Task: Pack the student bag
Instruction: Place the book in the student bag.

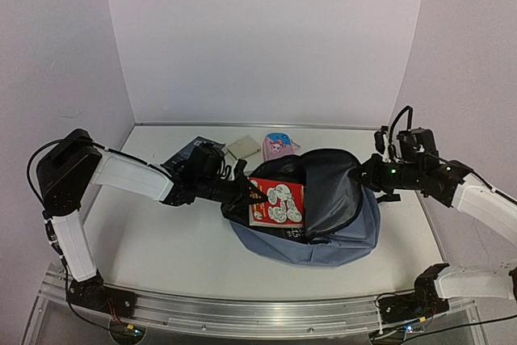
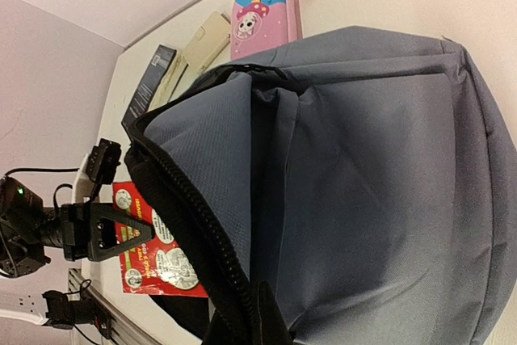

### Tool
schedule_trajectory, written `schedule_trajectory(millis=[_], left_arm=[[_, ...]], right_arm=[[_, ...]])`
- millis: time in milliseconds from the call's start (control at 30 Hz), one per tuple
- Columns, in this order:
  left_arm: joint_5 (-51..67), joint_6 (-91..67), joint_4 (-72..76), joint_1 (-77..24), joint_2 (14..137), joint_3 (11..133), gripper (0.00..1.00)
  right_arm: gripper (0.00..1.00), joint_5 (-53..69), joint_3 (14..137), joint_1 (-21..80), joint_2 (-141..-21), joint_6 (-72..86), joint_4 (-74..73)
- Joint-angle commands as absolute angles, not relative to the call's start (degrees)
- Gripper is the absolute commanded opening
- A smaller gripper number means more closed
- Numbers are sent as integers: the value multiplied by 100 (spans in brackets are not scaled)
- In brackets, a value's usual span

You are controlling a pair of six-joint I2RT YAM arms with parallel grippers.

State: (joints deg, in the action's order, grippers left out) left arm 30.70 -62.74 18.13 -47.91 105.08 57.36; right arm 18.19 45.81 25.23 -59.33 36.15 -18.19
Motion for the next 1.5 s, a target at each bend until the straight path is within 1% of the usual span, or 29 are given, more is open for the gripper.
schedule_trajectory(millis=[0, 167, 367, 433, 500, 567, 667, 767, 833, 967, 1033, 1200, 1333, 1467], left_arm=[[2850, -6278, 2113, -4821, 10346, 5917, 0], [2940, -6221, 1868, -4847, 10488, 6140, 0], [2745, -5954, 1381, -5131, 10955, 6936, 0], [2629, -5904, 1265, -5203, 11136, 7162, 4], [2564, -5834, 1167, -5257, 11333, 7386, 9], [2542, -5760, 1068, -5291, 11472, 7575, 16], [2400, -5557, 783, -5316, 11529, 7714, 29], [2094, -5216, 291, -5317, 11365, 7731, 47], [1831, -4992, -242, -5317, 11197, 7766, 54], [1554, -4763, -804, -5317, 10987, 7731, 69], [1492, -4726, -933, -5317, 10949, 7685, 73], [1520, -4755, -988, -5350, 10982, 7649, 75], [1612, -4756, -998, -5393, 11120, 7774, 70], [1752, -4795, -928, -5418, 11238, 7814, 68]], right_arm=[[0, 1506, 5011, 2515, -5521, 3682, -1626], [0, 1651, 5071, 2517, -5640, 3637, -1625], [0, 1729, 5020, 2520, -5750, 3637, -1585], [0, 1741, 4995, 2516, -5748, 3643, -1566], [0, 1764, 4969, 2521, -5748, 3652, -1544], [0, 1785, 4940, 2520, -5756, 3663, -1525], [0, 1802, 4892, 2519, -5746, 3650, -1521], [0, 1813, 4879, 2520, -5729, 3643, -1521], [0, 1805, 4878, 2519, -5725, 3635, -1520], [0, 1818, 4869, 2519, -5751, 3616, -1504], [0, 1827, 4863, 2520, -5761, 3615, -1494], [0, 1836, 4852, 2520, -5754, 3623, -1479], [0, 1839, 4843, 2517, -5743, 3620, -1481], [0, 1861, 4851, 2517, -5718, 3613, -1481]])
